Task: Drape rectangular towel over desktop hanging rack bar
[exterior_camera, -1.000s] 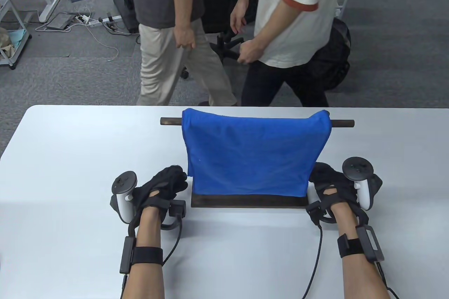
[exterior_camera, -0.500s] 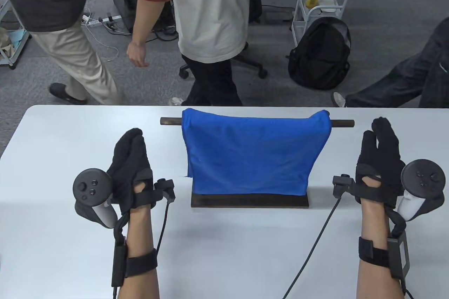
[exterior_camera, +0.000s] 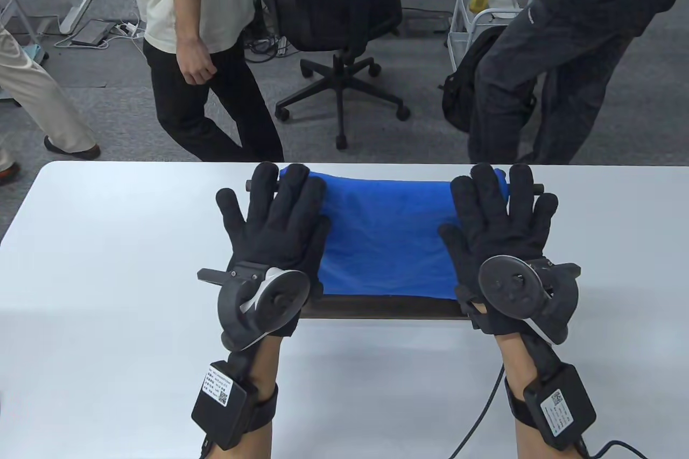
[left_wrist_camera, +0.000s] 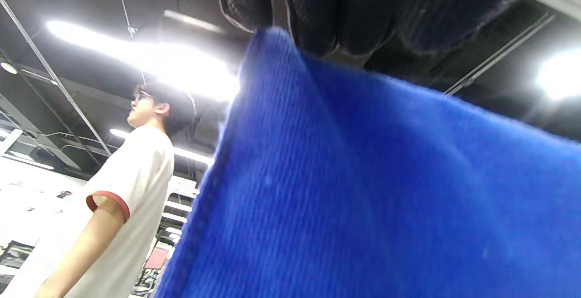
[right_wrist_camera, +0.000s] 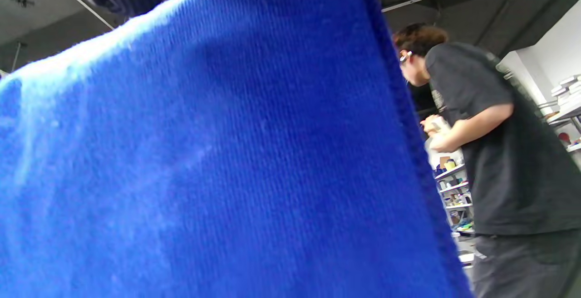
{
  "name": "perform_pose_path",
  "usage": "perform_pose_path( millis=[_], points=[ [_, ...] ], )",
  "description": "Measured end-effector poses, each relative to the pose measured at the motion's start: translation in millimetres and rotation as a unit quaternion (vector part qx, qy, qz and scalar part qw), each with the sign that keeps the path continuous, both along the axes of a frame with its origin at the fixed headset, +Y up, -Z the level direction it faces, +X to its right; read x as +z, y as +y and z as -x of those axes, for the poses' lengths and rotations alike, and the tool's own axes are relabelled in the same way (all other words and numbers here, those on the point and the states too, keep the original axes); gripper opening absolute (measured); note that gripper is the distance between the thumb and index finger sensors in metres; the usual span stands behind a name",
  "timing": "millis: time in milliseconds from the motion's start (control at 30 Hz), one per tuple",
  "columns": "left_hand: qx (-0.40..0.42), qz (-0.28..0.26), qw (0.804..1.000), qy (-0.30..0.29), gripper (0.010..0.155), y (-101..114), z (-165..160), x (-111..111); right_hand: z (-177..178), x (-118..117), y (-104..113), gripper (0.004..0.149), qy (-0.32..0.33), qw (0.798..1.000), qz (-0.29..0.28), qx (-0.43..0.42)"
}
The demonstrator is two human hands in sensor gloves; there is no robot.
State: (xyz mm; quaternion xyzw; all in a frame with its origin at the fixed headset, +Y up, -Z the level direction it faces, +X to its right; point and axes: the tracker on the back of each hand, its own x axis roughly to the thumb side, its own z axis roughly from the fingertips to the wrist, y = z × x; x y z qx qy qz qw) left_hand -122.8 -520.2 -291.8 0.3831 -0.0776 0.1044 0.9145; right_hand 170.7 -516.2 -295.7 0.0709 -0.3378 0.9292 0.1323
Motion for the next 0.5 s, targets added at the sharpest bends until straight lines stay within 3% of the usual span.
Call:
perform_pose_path(
  millis=[67,167,367,500],
  points=[
    [-0.005,0.020,1.000,-0.006,0.061,-2.7,-1.7,-4.9,-1.7,2.8,3.5,0.064,-0.007,1.000,-0.013,-0.008],
    [0.014,0.010,1.000,-0.018,0.063,0.8,-2.7,-1.4,-8.0,5.2,6.5,0.062,-0.024,0.999,-0.017,-0.016],
    [0.013,0.010,1.000,0.009,0.064,-2.0,0.8,-3.3,-20.7,5.7,4.1,0.062,-0.055,0.998,-0.019,-0.026],
    [0.022,0.012,1.000,-0.005,0.065,-2.3,0.1,-4.9,-20.9,5.6,3.4,0.064,-0.043,0.998,-0.014,-0.033]
  ],
)
